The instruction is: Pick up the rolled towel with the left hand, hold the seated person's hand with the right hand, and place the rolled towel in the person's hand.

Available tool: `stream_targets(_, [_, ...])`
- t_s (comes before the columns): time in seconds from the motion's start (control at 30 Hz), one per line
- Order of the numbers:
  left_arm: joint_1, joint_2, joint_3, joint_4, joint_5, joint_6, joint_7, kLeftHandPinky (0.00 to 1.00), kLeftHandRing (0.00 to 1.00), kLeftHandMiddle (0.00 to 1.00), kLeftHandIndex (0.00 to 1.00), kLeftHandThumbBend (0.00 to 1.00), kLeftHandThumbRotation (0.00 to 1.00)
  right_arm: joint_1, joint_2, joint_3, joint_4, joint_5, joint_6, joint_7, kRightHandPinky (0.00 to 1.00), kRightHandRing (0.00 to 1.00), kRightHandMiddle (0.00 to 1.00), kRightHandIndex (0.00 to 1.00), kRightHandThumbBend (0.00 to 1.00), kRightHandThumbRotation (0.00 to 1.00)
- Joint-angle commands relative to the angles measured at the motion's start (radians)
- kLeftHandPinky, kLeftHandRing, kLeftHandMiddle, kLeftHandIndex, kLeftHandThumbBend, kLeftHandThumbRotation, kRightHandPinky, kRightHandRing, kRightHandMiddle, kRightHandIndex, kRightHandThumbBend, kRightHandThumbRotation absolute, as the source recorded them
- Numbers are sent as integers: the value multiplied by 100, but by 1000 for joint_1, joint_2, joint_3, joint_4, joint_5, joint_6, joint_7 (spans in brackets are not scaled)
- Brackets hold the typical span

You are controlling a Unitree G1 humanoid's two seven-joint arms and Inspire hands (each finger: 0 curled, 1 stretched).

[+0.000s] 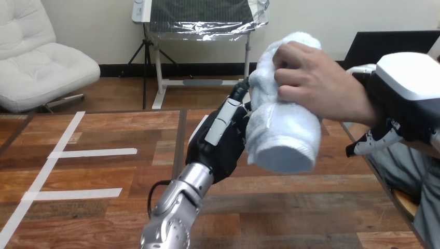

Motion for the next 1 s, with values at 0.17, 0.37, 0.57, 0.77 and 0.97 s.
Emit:
stream_targets(0.17, [78,11,-82,-279,31,-16,-97,91,92,95,100,81,62,30,76,5,-153,-23,30,-19,79,88,88,81,92,0])
stream_targets(0.37, [143,45,-79,-348,29,-34,-111,86,88,92,99,80,61,63,126,-8,-215,-26,55,-53,80,88,88,81,89,0])
stream_targets(0.57, [215,75,-71,-436,24,-31,-98,77,83,87,95,79,61,108,189,-25,-270,-11,43,-117,79,88,88,81,86,0])
stream_targets(0.77, [289,92,-63,-522,17,-33,-70,71,78,83,91,74,59,160,265,-31,-311,10,8,-201,79,89,89,82,79,0])
stream_targets(0.97, [359,105,-58,-601,30,-48,-48,64,73,79,86,67,58,218,352,-12,-326,30,-62,-323,77,91,91,83,67,0])
